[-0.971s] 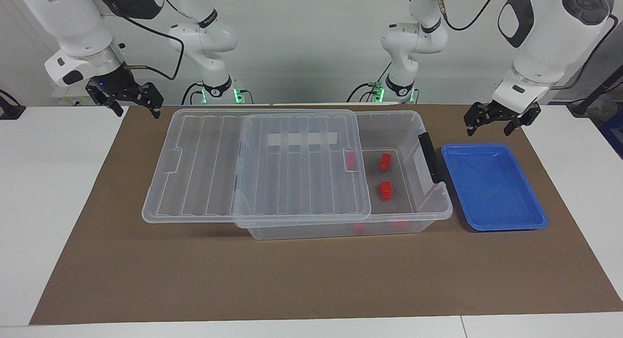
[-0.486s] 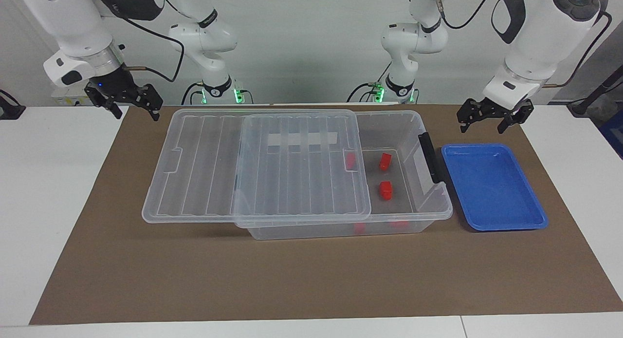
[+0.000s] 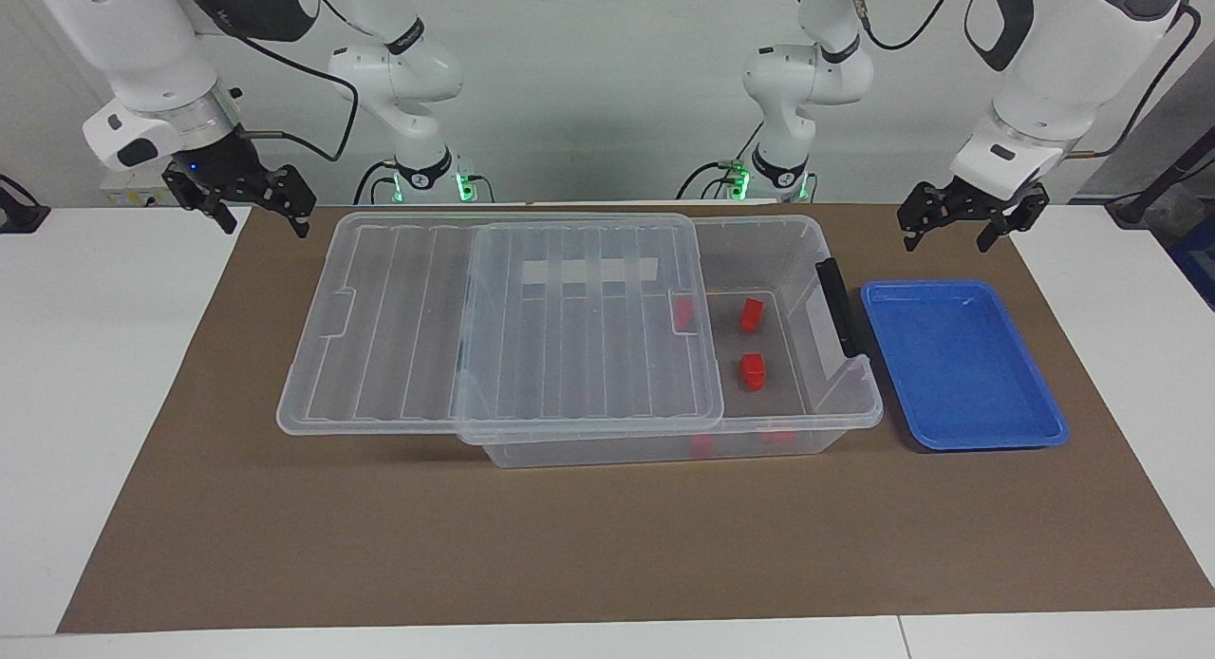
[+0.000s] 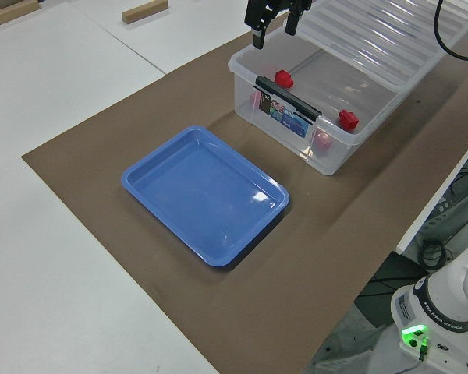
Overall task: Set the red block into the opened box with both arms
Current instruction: 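Push the clear lid back over the box with the right gripper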
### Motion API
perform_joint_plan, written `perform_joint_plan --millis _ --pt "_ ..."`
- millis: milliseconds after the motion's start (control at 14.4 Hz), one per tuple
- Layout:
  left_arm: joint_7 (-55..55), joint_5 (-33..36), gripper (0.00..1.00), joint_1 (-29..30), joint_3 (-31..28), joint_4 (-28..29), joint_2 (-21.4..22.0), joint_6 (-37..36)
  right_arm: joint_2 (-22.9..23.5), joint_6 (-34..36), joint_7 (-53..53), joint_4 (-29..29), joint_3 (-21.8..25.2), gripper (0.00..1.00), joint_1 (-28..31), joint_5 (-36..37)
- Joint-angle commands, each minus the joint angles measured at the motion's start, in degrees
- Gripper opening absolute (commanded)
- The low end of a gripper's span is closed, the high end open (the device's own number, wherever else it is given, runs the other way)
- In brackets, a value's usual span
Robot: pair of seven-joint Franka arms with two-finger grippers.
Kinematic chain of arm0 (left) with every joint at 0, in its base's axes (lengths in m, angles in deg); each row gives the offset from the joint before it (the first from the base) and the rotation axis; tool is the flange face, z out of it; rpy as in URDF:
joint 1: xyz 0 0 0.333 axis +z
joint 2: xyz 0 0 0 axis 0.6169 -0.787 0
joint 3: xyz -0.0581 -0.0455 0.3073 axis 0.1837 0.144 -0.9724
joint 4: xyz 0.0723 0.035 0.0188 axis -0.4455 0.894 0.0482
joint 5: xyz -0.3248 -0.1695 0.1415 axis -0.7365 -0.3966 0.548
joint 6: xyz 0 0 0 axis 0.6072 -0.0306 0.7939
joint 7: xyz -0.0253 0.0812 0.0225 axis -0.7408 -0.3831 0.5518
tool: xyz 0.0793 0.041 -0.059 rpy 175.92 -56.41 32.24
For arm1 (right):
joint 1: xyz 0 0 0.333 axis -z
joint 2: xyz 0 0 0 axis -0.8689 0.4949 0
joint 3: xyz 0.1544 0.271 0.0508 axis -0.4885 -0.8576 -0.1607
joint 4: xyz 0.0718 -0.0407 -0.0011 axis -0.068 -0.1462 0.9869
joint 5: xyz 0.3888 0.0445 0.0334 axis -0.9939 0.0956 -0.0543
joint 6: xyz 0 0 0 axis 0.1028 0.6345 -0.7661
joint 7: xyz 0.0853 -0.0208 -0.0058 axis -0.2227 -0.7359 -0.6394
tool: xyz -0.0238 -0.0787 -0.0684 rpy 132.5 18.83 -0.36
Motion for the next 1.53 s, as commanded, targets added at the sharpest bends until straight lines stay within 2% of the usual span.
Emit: perform_joint_plan --millis 0,69,347,486,624,832,1040,1457 --pt "0.2 0.4 1.00 0.2 -0.2 1.7 1.6 -0.2 -1.8 -4.0 -6.1 -4.1 0.0 0.20 2.4 -0.7" --pt "0.2 0.4 1.00 0.2 -0.2 1.7 1.6 -0.2 -1.7 -5.9 -6.3 -5.2 0.0 0.00 3.4 -0.1" --pt "0.2 0.4 1.00 0.1 -0.2 1.7 1.6 -0.2 0.3 -18.7 -10.5 -11.9 0.0 0.00 6.2 0.7" --pt "0.2 0.4 1.00 0.2 -0.2 1.7 1.6 -0.2 2.9 -24.4 -16.0 -13.5 0.0 0.00 7.1 0.7" --pt "0.2 0.4 1.00 0.1 -0.2 1.7 1.6 -0.2 4.8 -27.9 -17.1 -14.3 -0.1 0.00 7.1 -0.1" --pt "0.2 0.4 1.00 0.1 -0.2 1.7 1.6 -0.2 5.5 -28.1 -18.5 -15.2 -0.3 0.00 6.4 -0.7" --pt "0.2 0.4 1.00 0.2 -0.2 1.7 1.6 -0.2 5.5 -28.3 -18.5 -15.4 -0.4 0.00 5.2 -4.8" --pt "0.0 0.4 1.00 0.1 -0.1 1.8 1.6 -0.3 7.3 -30.6 -17.8 -15.4 -0.4 0.00 2.2 -5.0"
